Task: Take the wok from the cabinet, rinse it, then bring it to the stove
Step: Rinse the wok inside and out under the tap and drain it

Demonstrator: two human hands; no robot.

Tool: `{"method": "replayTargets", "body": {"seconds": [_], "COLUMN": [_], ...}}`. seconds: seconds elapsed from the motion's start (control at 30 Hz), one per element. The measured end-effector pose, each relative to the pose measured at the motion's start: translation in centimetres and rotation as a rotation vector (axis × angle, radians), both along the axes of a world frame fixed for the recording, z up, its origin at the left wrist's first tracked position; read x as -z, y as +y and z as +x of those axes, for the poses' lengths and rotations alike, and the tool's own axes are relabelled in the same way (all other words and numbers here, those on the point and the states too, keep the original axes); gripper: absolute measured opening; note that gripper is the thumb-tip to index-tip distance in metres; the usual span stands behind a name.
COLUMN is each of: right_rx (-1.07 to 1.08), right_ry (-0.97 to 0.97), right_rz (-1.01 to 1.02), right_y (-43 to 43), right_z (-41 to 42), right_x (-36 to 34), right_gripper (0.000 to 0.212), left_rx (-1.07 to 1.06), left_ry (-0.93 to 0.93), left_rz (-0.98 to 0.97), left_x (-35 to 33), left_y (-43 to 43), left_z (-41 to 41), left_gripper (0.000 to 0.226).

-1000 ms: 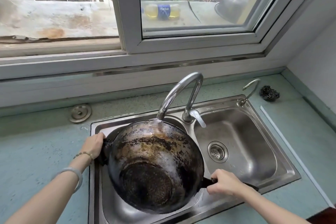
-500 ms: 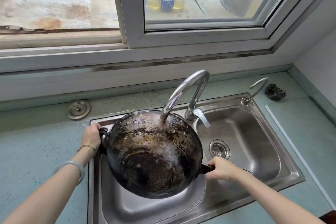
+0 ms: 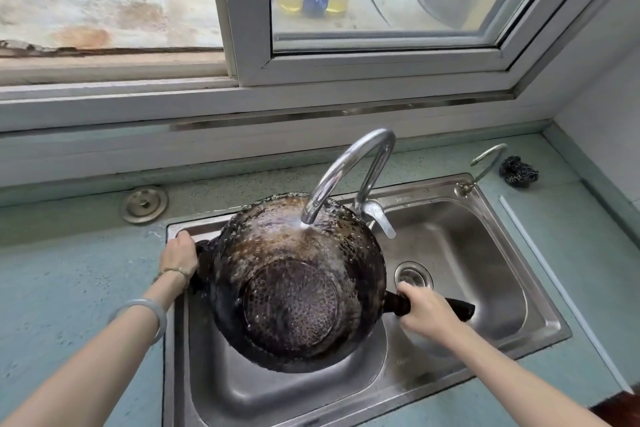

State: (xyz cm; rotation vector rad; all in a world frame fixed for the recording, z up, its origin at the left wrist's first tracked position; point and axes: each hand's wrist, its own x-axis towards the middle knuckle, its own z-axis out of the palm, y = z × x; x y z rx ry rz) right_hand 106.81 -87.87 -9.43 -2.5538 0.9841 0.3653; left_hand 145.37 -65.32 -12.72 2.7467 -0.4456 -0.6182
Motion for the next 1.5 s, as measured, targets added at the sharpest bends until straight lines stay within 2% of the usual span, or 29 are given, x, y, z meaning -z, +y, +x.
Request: {"method": "replayTargets", "body": {"seconds": [0.2,0.4,0.5,0.7,0.77,0.87,0.93,1.03,1.1,1.17,1.23,1.37,1.5], "right_rx": [0.031,0.051,0.065,0.086,0.102,0.124,0.15,0.165,0.166,0.161,0.16,0.15,0.146], "right_ry": [-0.091,-0.13,-0.126,-0.088,-0.076,-0.059,-0.052,-0.054,-0.062,-0.067,-0.066,-0.065,-0.044], "right_rz": [-0.066,-0.12,-0.101,-0.043,-0.028,-0.005,0.028,0.044,0.037,0.041,0.036,0.002,-0.022], "right_y": [0.3,0.3,0.6,1.6,1.7,1.7,1.8,1.7,1.6,1.6,1.6,1.1,0.2], "right_z": [-0.3,-0.3,-0.3,-0.1,0.0,0.1,0.1,0.1,0.2,0.4,0.4,0.4,0.6], "right_x": [0.1,0.8,1.0,1.3,1.4,1.4,1.5,1.8,1.9,1.9,1.8,1.7,1.1], "right_gripper": [0.014,0.031,0.034,0.024,0.019,0.015,0.015,0.014,0.014,0.014,0.015,0.013,0.014], "left_rx": [-0.098,-0.249,-0.35,-0.364,-0.346,-0.329,-0.366,-0.353,-0.335,-0.335,-0.35,-0.36,-0.379], "left_ry": [0.065,0.143,0.225,0.323,0.387,0.485,0.579,0.732,0.731,0.733,0.713,0.67,0.701], "left_rz": [-0.059,-0.202,-0.225,-0.2,-0.238,-0.3,-0.39,-0.561,-0.611,-0.655,-0.681,-0.714,-0.737], "left_x": [-0.2,-0.9,-1.5,-1.5,-1.1,0.3,0.6,0.2,-0.2,-0.4,-0.2,0.1,0.6], "left_y": [-0.3,0.0,0.3,1.8,2.5,3.8,4.4,4.7,4.5,4.2,3.7,3.7,3.7], "left_z": [0.2,-0.3,-0.7,-0.4,0.3,1.6,1.5,0.8,0.3,0.0,-0.1,0.2,0.2], "left_gripper": [0.023,0.029,0.06,0.091,0.106,0.114,0.11,0.083,0.074,0.049,0.034,0.034,0.038]}}
